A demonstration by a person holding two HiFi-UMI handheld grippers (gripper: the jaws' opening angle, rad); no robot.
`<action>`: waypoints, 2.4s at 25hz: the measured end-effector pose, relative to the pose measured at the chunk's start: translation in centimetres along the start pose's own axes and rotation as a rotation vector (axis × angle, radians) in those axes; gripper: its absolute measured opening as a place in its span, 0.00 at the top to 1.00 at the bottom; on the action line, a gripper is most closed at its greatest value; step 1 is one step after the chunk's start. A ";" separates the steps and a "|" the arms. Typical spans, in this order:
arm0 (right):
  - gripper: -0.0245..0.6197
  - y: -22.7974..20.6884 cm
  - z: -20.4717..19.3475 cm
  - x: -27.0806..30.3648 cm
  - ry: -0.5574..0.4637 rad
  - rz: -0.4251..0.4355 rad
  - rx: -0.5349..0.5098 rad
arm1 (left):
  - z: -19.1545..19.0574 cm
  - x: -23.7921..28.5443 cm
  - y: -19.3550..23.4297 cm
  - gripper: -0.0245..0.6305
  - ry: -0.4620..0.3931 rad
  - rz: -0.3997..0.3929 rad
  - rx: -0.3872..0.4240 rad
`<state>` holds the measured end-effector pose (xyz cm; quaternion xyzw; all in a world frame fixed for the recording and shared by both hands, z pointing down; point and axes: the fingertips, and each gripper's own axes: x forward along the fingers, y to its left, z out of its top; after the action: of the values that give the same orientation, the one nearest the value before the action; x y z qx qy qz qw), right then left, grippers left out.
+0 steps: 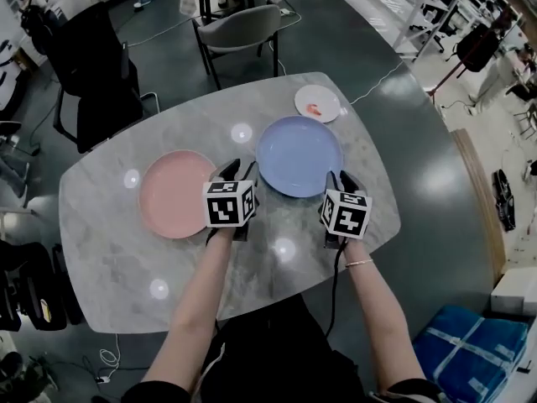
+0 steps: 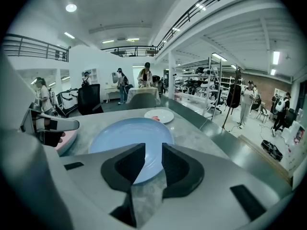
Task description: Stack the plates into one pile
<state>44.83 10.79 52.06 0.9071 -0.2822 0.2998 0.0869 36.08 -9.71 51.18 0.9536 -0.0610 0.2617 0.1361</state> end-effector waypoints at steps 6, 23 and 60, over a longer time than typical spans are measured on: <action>0.75 -3.1 -0.8 3.4 0.062 0.002 0.038 | -1.2 4.3 -0.4 0.68 0.059 0.023 -0.069; 0.80 -3.5 -2.7 7.3 0.144 0.083 0.031 | -3.9 7.8 -0.8 0.72 0.127 0.050 -0.122; 0.79 29.5 0.5 0.8 0.033 0.483 -0.235 | -6.6 -19.5 21.3 0.75 -0.062 0.469 -0.246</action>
<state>29.02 -14.08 51.77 0.7921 -0.5219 0.2919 0.1223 12.21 -27.25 51.47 0.8972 -0.3159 0.2472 0.1846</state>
